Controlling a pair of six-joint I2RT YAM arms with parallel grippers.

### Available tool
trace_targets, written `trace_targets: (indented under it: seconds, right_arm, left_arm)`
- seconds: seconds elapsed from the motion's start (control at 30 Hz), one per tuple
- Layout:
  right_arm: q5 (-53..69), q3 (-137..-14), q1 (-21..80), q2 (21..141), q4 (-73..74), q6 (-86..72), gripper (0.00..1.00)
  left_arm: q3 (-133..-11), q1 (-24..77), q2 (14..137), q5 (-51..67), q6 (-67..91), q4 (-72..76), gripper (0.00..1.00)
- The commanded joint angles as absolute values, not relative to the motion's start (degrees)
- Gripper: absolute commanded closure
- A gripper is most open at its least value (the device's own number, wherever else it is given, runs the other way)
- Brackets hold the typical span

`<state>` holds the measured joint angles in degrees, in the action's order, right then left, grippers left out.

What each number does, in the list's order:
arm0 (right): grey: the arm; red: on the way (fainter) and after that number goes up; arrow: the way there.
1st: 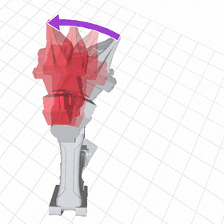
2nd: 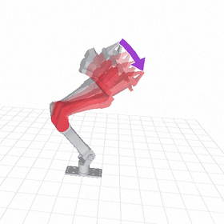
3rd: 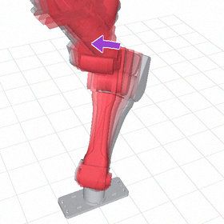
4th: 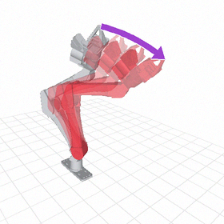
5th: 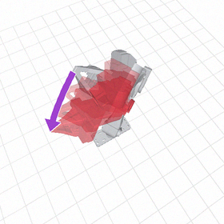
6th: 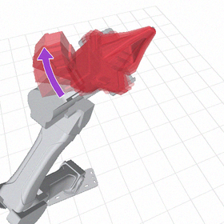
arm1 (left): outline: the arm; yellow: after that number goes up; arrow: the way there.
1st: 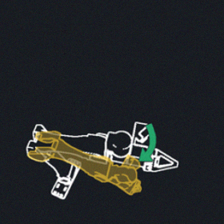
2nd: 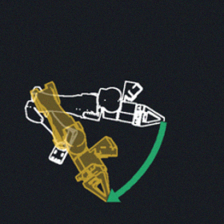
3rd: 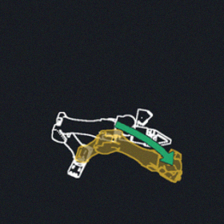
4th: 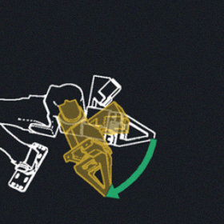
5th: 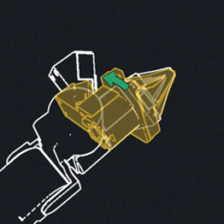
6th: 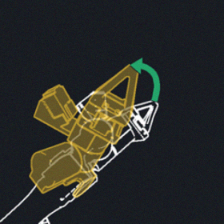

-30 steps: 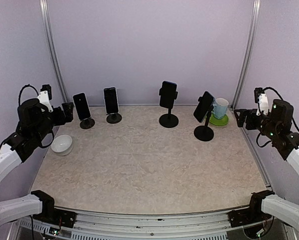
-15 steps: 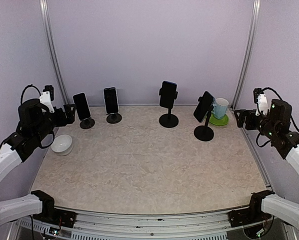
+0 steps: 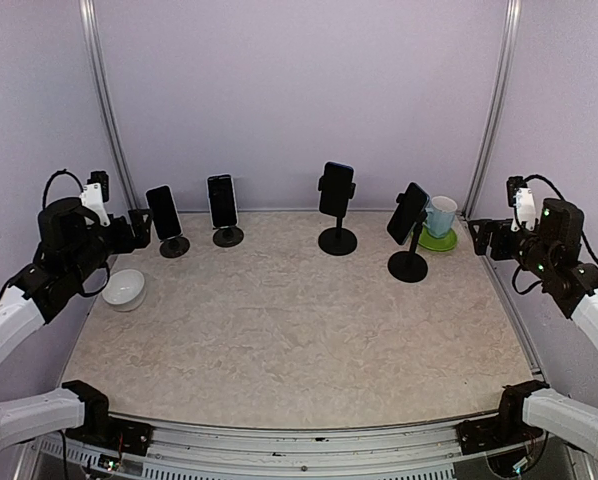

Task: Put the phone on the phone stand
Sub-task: Reset both arms

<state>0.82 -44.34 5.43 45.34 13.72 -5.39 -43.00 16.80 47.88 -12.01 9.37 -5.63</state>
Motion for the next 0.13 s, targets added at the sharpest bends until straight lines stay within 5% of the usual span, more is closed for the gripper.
trace_targets:
  seconds: [0.0, 0.1]
  right_arm:
    - [0.9, -45.03, 4.92, 44.62, 12.9, -5.47, 0.0]
    - [0.0, -45.04, 4.92, 44.43, 12.81, -5.8, 0.0]
  left_arm:
    - [-42.36, 16.44, 47.2, -12.28, 9.23, -5.34, 0.01]
    - [-42.42, 16.44, 46.9, -12.33, 9.29, -5.22, 0.01]
